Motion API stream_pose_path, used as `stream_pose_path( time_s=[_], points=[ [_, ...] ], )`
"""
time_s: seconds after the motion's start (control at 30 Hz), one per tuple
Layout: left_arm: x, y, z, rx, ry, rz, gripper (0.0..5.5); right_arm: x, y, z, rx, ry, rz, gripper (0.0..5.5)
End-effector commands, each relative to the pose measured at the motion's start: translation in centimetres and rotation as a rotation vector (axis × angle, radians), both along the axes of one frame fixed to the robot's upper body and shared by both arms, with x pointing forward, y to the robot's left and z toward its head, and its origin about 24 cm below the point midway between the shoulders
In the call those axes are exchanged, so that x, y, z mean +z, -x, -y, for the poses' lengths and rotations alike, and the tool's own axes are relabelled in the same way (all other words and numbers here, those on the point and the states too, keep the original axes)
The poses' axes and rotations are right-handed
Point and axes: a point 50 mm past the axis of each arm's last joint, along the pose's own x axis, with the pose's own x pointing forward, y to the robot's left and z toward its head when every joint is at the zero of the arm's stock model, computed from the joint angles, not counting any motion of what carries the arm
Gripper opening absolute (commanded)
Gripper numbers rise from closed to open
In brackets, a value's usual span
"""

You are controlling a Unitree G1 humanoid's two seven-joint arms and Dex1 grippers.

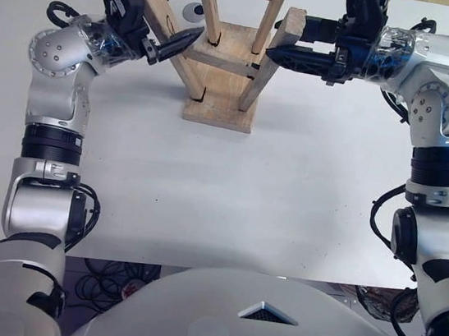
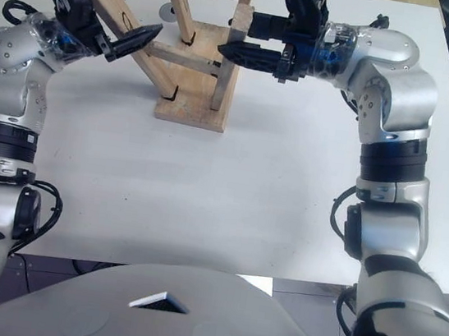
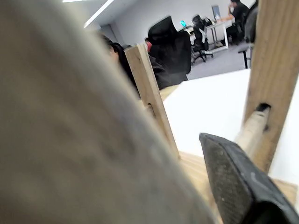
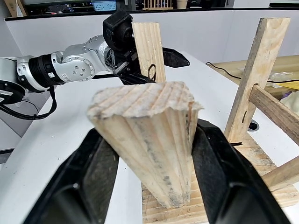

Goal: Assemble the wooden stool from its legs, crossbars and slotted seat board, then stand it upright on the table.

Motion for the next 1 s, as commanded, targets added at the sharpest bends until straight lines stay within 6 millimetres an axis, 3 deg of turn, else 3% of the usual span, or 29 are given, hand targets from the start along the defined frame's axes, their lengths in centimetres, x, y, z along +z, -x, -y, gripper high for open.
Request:
stream_pose_path(
  time_s=[0.03,0.3,0.43,0.57,0.7,0.83,1.0],
  points=[
    [1.0,-0.4,0.3,0.07,0.042,0.071,3.2,-4.3,1.2,-1.1,0.065,0.055,-0.203,2.17],
    [4.1,-0.1,0.1,0.107,0.245,0.179,3.2,-4.8,1.5,-1.2,0.067,0.076,-0.206,2.17],
    [7.3,-0.2,0.3,0.212,0.349,0.24,3.2,-4.8,1.6,-1.2,0.07,0.08,-0.208,2.17],
    [10.6,0.8,1.8,0.318,0.26,0.305,3.2,-4.9,1.7,-1.2,0.071,0.086,-0.209,2.17],
    [9.5,0.8,1.9,0.358,0.185,0.237,3.2,-4.9,1.8,-1.4,0.071,0.084,-0.208,2.17],
    [9.1,1.2,1.8,0.36,0.146,0.226,2.49,-4.7,1.6,-1.5,0.067,0.076,-0.202,2.17],
    [9.1,1.9,3.5,0.363,-0.105,0.246,1.68,-4.3,1.5,-1.9,0.055,0.066,-0.189,2.17]
  ],
)
